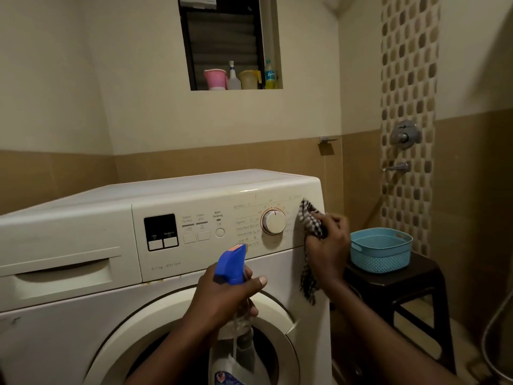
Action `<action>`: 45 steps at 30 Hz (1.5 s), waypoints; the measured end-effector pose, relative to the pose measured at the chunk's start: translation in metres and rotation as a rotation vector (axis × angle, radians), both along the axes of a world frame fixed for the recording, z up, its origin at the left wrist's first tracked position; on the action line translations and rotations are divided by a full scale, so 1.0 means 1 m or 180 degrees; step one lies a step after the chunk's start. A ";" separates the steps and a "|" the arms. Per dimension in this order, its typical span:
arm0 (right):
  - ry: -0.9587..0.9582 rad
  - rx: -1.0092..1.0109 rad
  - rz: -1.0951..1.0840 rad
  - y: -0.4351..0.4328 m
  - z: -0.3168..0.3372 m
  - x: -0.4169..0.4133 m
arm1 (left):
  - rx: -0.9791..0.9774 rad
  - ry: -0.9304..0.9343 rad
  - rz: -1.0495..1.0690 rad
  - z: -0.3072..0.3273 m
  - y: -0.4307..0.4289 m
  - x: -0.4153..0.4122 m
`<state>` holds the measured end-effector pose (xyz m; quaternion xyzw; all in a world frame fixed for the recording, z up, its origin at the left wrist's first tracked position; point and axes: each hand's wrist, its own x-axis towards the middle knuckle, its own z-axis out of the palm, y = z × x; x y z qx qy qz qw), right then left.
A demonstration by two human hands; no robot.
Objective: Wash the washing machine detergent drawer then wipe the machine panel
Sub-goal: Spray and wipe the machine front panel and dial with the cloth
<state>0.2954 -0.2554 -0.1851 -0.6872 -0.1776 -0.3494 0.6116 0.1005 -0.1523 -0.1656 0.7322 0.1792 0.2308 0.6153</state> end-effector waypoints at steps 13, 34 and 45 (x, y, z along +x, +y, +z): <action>-0.1899 -0.1916 0.0610 0.019 0.058 -0.006 | 0.0181 0.0058 0.0072 0.001 0.014 -0.011; -0.1496 -0.1612 0.0667 0.035 0.071 -0.022 | 0.0062 0.0014 -0.0005 -0.006 0.022 -0.014; 0.0242 0.0099 -0.0169 0.025 -0.014 -0.021 | 0.0004 0.0032 -0.0046 -0.005 0.021 -0.019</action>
